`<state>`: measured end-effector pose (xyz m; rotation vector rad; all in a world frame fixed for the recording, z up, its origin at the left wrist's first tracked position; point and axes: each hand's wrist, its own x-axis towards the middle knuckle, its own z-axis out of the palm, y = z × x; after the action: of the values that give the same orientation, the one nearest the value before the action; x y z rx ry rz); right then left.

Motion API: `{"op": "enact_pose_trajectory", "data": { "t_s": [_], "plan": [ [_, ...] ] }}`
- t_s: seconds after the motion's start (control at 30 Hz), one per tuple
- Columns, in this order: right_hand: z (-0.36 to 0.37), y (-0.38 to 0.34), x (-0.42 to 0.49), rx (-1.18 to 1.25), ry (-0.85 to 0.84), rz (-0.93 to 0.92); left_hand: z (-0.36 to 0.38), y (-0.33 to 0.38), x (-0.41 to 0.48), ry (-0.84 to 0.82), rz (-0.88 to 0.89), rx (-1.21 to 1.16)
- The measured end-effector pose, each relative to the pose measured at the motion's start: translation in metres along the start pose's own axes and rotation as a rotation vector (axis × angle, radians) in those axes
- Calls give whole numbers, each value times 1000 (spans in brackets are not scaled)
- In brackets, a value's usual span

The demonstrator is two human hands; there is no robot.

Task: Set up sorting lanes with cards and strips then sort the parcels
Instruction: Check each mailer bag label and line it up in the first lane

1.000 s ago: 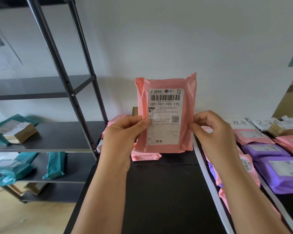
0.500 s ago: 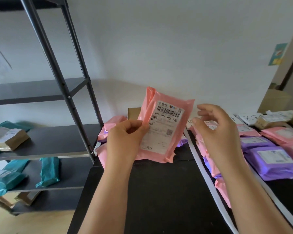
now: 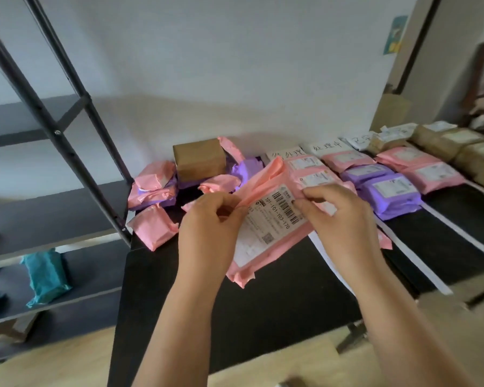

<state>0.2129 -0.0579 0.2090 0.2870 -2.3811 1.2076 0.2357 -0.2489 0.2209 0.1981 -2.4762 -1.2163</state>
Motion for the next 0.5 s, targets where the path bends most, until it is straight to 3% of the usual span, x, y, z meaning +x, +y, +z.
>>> {"op": "enact_pose_trajectory", "data": {
  "t_s": [0.17,0.3,0.4,0.5],
  "plan": [
    [-22,31,-38,73,37,238,34,2,-28,-83,59,-47],
    [-52,55,-46,91,155,350,58,19,-37,81,159,-7],
    [-80,77,-43,165,260,449,75,29,-38,176,104,-30],
    [-108,100,-35,226,316,498,99,41,-35,156,32,-75]
  ]
}}
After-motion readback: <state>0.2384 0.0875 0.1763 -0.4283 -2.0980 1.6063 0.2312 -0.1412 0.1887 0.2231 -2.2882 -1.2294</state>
